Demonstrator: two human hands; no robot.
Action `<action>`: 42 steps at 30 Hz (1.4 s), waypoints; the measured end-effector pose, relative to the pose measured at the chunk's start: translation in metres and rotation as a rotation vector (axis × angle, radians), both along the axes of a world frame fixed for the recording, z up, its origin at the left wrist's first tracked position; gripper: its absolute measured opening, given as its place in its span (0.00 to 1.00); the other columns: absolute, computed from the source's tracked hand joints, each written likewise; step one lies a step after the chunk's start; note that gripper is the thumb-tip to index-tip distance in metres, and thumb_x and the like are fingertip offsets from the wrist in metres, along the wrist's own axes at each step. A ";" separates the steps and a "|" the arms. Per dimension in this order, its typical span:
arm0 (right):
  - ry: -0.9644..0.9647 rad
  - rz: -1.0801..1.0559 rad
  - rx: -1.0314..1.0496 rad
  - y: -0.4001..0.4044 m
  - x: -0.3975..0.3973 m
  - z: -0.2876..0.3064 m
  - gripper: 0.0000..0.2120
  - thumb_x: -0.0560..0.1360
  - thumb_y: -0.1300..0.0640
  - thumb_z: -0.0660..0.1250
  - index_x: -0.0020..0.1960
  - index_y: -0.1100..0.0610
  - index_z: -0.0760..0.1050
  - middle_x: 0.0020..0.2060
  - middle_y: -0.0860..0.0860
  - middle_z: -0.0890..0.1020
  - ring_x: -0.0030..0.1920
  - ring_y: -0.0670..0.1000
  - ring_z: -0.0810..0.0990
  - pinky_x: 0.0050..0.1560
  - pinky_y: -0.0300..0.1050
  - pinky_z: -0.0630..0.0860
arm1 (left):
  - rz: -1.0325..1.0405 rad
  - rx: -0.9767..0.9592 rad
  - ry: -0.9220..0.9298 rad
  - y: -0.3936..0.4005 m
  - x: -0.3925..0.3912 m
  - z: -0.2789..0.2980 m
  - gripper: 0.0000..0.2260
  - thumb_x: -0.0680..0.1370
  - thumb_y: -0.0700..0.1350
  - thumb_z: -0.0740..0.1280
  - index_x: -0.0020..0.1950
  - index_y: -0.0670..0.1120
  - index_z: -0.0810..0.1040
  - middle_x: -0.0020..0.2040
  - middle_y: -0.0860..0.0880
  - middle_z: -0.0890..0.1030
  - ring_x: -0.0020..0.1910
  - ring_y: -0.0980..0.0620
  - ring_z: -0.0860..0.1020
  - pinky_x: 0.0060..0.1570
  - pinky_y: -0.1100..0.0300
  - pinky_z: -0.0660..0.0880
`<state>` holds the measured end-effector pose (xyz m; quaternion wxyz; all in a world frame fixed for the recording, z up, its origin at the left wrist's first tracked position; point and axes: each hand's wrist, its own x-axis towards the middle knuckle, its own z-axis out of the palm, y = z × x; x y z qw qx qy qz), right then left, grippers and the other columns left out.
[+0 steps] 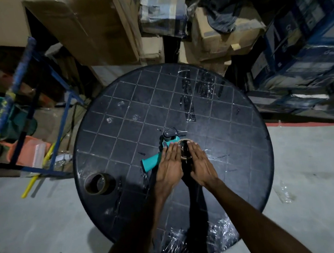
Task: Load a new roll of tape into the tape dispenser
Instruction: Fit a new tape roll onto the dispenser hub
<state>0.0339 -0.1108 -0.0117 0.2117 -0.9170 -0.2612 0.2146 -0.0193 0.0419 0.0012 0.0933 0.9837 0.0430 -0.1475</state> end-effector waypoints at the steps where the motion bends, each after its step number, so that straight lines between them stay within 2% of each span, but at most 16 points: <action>1: 0.014 -0.006 -0.016 0.003 0.000 -0.001 0.51 0.67 0.63 0.67 0.82 0.59 0.42 0.81 0.55 0.46 0.81 0.53 0.41 0.80 0.51 0.41 | 0.002 0.048 0.037 0.005 0.002 0.000 0.36 0.76 0.44 0.61 0.81 0.38 0.51 0.82 0.41 0.53 0.82 0.44 0.49 0.79 0.44 0.48; 3: 0.019 0.009 -0.047 0.006 0.003 -0.004 0.51 0.68 0.60 0.69 0.82 0.59 0.41 0.81 0.55 0.44 0.81 0.53 0.39 0.78 0.50 0.38 | -0.005 0.085 0.085 0.011 0.000 -0.006 0.37 0.77 0.44 0.61 0.82 0.38 0.47 0.83 0.41 0.48 0.82 0.43 0.43 0.79 0.43 0.45; 5: 0.024 0.048 -0.072 0.008 0.010 -0.005 0.51 0.69 0.59 0.69 0.82 0.58 0.42 0.82 0.55 0.44 0.81 0.55 0.40 0.80 0.56 0.42 | -0.013 0.016 0.073 0.014 -0.003 -0.010 0.36 0.77 0.43 0.62 0.82 0.39 0.49 0.83 0.42 0.49 0.81 0.41 0.42 0.80 0.45 0.47; 7: 0.045 0.059 -0.093 0.010 0.019 0.001 0.48 0.69 0.60 0.68 0.82 0.58 0.46 0.82 0.55 0.48 0.81 0.55 0.44 0.79 0.61 0.50 | 0.025 -0.156 0.015 0.015 -0.001 0.002 0.31 0.76 0.39 0.63 0.80 0.43 0.62 0.81 0.45 0.61 0.81 0.40 0.52 0.78 0.46 0.57; 9: 0.003 -0.020 -0.078 0.014 0.019 0.011 0.44 0.68 0.63 0.68 0.81 0.59 0.54 0.80 0.57 0.57 0.80 0.58 0.53 0.77 0.60 0.58 | 0.155 -0.331 -0.059 0.020 0.005 0.021 0.25 0.75 0.35 0.62 0.71 0.49 0.75 0.70 0.45 0.77 0.69 0.41 0.74 0.65 0.50 0.74; 11: -0.059 -0.202 -0.015 0.020 0.004 0.020 0.40 0.66 0.66 0.68 0.78 0.59 0.62 0.73 0.57 0.68 0.72 0.60 0.68 0.70 0.56 0.71 | 0.346 -0.425 -0.123 0.029 0.009 0.031 0.21 0.75 0.34 0.62 0.65 0.49 0.79 0.59 0.45 0.83 0.53 0.44 0.82 0.48 0.54 0.78; 12: -0.068 -0.280 0.013 0.024 -0.007 0.022 0.39 0.66 0.66 0.68 0.76 0.59 0.64 0.68 0.57 0.70 0.67 0.59 0.72 0.64 0.54 0.76 | 0.416 -0.417 -0.176 0.034 0.007 0.030 0.20 0.75 0.35 0.64 0.65 0.48 0.79 0.58 0.45 0.83 0.51 0.44 0.82 0.47 0.54 0.77; 14: -0.031 -0.348 0.024 0.035 -0.032 0.021 0.36 0.68 0.65 0.68 0.75 0.56 0.65 0.64 0.56 0.69 0.60 0.59 0.75 0.55 0.53 0.80 | 0.523 -0.366 -0.168 0.042 -0.002 0.028 0.19 0.75 0.40 0.67 0.66 0.46 0.76 0.57 0.44 0.82 0.53 0.42 0.81 0.50 0.50 0.78; 17: 0.092 -0.399 0.102 0.054 -0.054 0.018 0.32 0.73 0.61 0.66 0.75 0.53 0.63 0.61 0.55 0.68 0.55 0.59 0.78 0.51 0.50 0.78 | 0.643 -0.414 0.047 0.044 -0.018 0.017 0.15 0.77 0.42 0.67 0.64 0.45 0.78 0.54 0.42 0.84 0.54 0.40 0.82 0.52 0.49 0.78; 20: 0.209 -0.429 0.140 0.067 -0.059 0.013 0.38 0.75 0.56 0.67 0.81 0.53 0.53 0.60 0.57 0.67 0.54 0.59 0.77 0.55 0.53 0.77 | 0.657 -0.643 0.097 0.037 -0.034 0.001 0.14 0.75 0.40 0.66 0.59 0.49 0.85 0.52 0.45 0.86 0.53 0.45 0.83 0.54 0.54 0.79; 22: 0.234 -0.434 0.108 0.070 -0.060 0.008 0.40 0.74 0.54 0.68 0.80 0.51 0.53 0.60 0.57 0.65 0.52 0.63 0.78 0.55 0.57 0.78 | 0.690 -0.791 0.126 0.034 -0.041 -0.009 0.13 0.76 0.36 0.66 0.54 0.46 0.87 0.53 0.46 0.87 0.53 0.49 0.84 0.56 0.61 0.78; 27: 0.233 -0.392 0.008 0.066 -0.052 0.000 0.40 0.73 0.60 0.71 0.78 0.55 0.54 0.62 0.60 0.66 0.49 0.65 0.80 0.52 0.55 0.80 | 0.927 -0.750 -0.108 0.041 -0.041 0.005 0.13 0.76 0.32 0.64 0.52 0.42 0.86 0.50 0.46 0.87 0.50 0.49 0.84 0.57 0.67 0.74; 30: 0.191 -0.360 -0.009 0.062 -0.049 0.002 0.42 0.71 0.64 0.71 0.77 0.56 0.50 0.60 0.59 0.65 0.45 0.64 0.80 0.45 0.53 0.80 | 0.887 -0.654 -0.156 0.048 -0.034 0.018 0.15 0.77 0.35 0.64 0.60 0.44 0.83 0.56 0.47 0.85 0.55 0.48 0.82 0.53 0.68 0.70; 33: 0.160 -0.374 0.004 0.058 -0.047 0.009 0.47 0.71 0.62 0.71 0.79 0.47 0.45 0.58 0.57 0.65 0.42 0.60 0.79 0.45 0.54 0.81 | 0.718 -0.627 -0.136 0.054 -0.024 0.020 0.19 0.77 0.35 0.66 0.68 0.44 0.78 0.61 0.44 0.79 0.59 0.47 0.79 0.56 0.66 0.68; 39: 0.157 -0.339 -0.152 0.041 -0.030 0.041 0.43 0.75 0.60 0.70 0.81 0.45 0.51 0.63 0.58 0.69 0.58 0.63 0.78 0.59 0.60 0.78 | 0.602 -0.577 -0.089 0.050 -0.010 0.043 0.20 0.78 0.39 0.67 0.71 0.45 0.75 0.65 0.43 0.76 0.65 0.44 0.74 0.67 0.52 0.70; 42: 0.071 -0.280 -0.169 0.032 -0.033 0.069 0.43 0.74 0.62 0.70 0.81 0.48 0.51 0.69 0.58 0.64 0.55 0.62 0.80 0.56 0.58 0.80 | 0.551 -0.588 -0.073 0.046 -0.002 0.071 0.19 0.79 0.40 0.66 0.71 0.46 0.75 0.65 0.44 0.74 0.66 0.44 0.73 0.68 0.53 0.70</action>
